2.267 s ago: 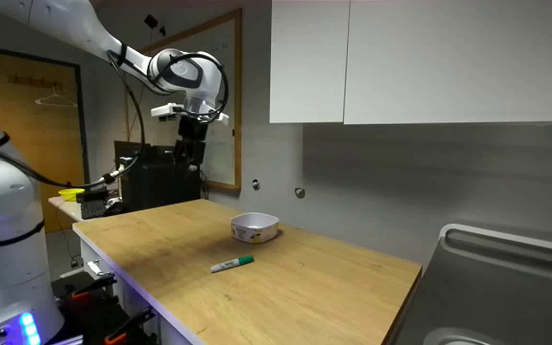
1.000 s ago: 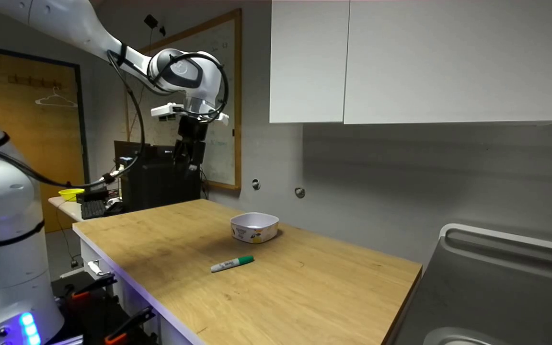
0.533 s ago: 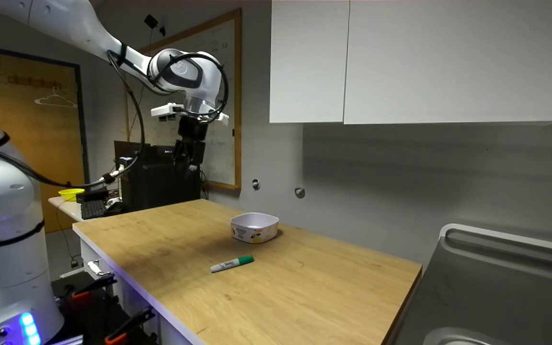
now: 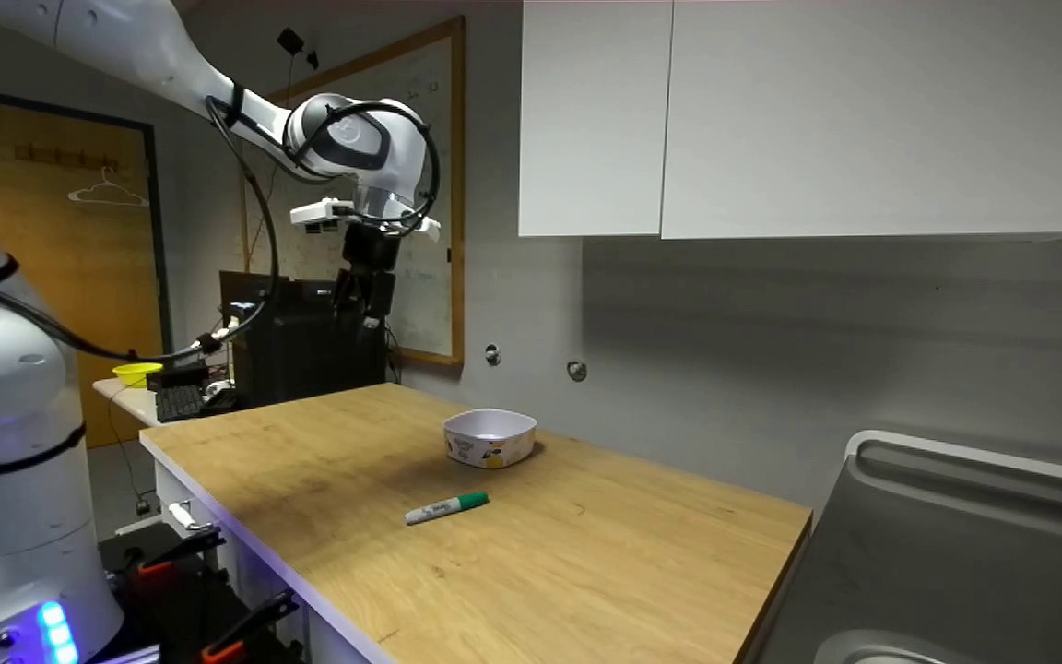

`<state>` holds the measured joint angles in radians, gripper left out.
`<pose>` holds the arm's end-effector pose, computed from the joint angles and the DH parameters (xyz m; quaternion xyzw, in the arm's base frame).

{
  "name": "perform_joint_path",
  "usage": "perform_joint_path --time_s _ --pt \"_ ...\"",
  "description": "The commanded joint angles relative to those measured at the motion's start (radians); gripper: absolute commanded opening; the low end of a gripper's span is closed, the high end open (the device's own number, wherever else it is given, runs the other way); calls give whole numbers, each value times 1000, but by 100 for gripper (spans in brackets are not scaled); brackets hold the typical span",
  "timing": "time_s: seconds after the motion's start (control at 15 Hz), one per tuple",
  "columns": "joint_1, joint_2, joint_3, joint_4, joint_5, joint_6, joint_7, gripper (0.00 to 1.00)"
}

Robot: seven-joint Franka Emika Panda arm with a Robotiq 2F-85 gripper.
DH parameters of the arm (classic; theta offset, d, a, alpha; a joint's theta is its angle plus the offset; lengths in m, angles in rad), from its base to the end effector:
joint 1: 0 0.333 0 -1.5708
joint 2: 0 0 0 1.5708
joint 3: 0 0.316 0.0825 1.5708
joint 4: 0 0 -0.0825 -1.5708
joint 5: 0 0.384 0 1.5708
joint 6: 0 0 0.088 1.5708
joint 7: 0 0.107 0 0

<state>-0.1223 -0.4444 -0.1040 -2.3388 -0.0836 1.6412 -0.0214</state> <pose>0.3755 -0.0980 0.4832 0.9880 -0.0855 -0.1283 0.0037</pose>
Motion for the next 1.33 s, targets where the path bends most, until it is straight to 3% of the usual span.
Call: perform_joint_path --time_s 0.0,0.33,0.8,1.27 --pt "3 1 -3 2 0 -3 1 100" --pt "2 103 -3 63 -13 44 10 100" --pt "-15 502 -32 284 -2 74 0 100" --pt "-128 845 -84 521 90 63 -130 100"
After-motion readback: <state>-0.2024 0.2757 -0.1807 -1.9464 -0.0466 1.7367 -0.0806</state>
